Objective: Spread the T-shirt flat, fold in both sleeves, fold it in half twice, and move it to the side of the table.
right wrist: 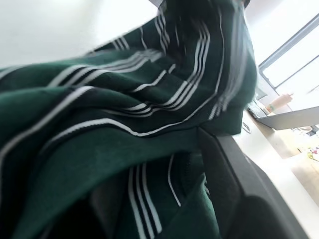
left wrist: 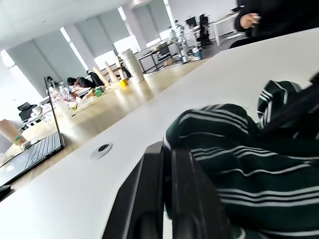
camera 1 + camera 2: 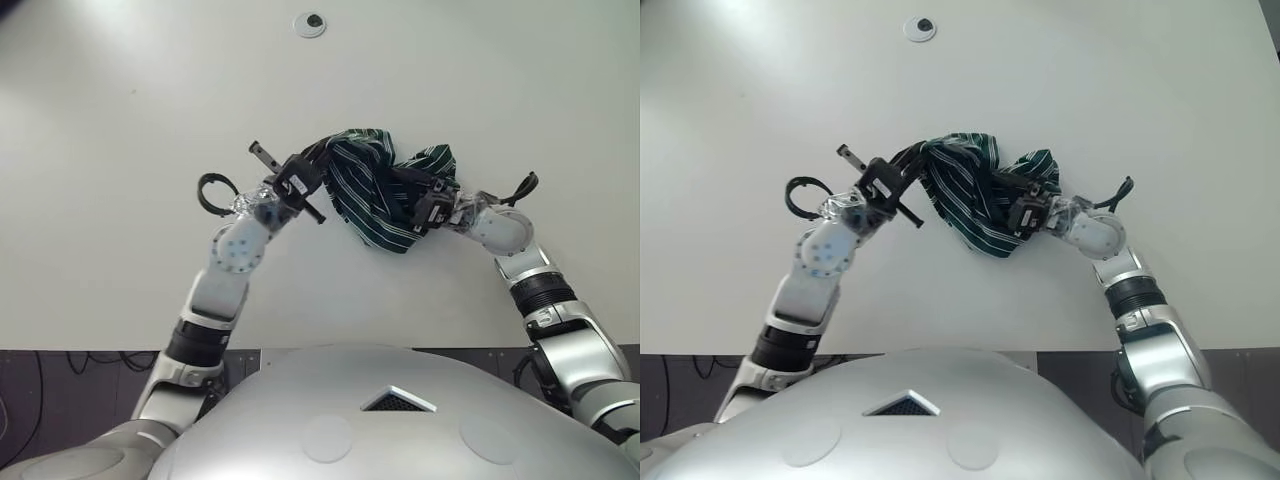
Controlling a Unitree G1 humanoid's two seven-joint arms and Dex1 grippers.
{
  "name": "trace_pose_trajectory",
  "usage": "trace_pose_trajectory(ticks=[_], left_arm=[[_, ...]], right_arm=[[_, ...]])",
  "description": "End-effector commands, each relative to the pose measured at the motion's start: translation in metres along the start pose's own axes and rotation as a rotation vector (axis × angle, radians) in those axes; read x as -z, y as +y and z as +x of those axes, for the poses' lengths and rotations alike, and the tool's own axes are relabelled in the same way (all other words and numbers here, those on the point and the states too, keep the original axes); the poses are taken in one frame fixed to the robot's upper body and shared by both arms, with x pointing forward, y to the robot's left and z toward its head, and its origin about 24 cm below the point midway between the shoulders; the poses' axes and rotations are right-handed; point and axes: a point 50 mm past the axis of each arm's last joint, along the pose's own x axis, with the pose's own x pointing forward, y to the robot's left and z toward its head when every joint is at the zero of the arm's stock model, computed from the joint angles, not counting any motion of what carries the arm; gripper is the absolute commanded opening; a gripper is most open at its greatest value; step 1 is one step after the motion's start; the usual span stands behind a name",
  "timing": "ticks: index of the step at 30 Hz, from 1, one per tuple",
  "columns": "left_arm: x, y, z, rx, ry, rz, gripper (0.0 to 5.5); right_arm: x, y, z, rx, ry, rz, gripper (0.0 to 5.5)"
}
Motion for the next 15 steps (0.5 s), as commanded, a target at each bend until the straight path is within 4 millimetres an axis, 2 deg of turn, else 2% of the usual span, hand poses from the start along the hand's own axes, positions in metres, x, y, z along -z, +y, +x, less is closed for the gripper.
trace_pose_trajectory(ticks=[1, 4, 9, 12, 15], left_arm=[[-0.033, 0.006, -0.04, 0.305, -0.252, 0.027, 0.03], [-0.035, 0.025, -0.055, 0.31, -0.274, 0.071, 0.03], [-0.039, 0.052, -0.062, 0.173, -0.288, 0.062, 0.03], [-0.045, 0.057, -0.066, 0.147, -0.313, 0.035, 0.03], [-0.05, 0.058, -0.069, 0.15, -0.319, 0.037, 0.03]], right_arm=[[-0.003, -0.03, -0.009, 0.206, -0.04, 0.209, 2.34], [-0.021, -0.04, -0.029, 0.201, -0.129, 0.302, 2.34], [-0.056, -0.045, -0.061, 0.176, -0.265, 0.423, 2.34], [-0.069, -0.037, -0.074, 0.102, -0.259, 0.421, 2.34], [-0.07, -0.036, -0.082, 0.062, -0.206, 0.392, 2.34]])
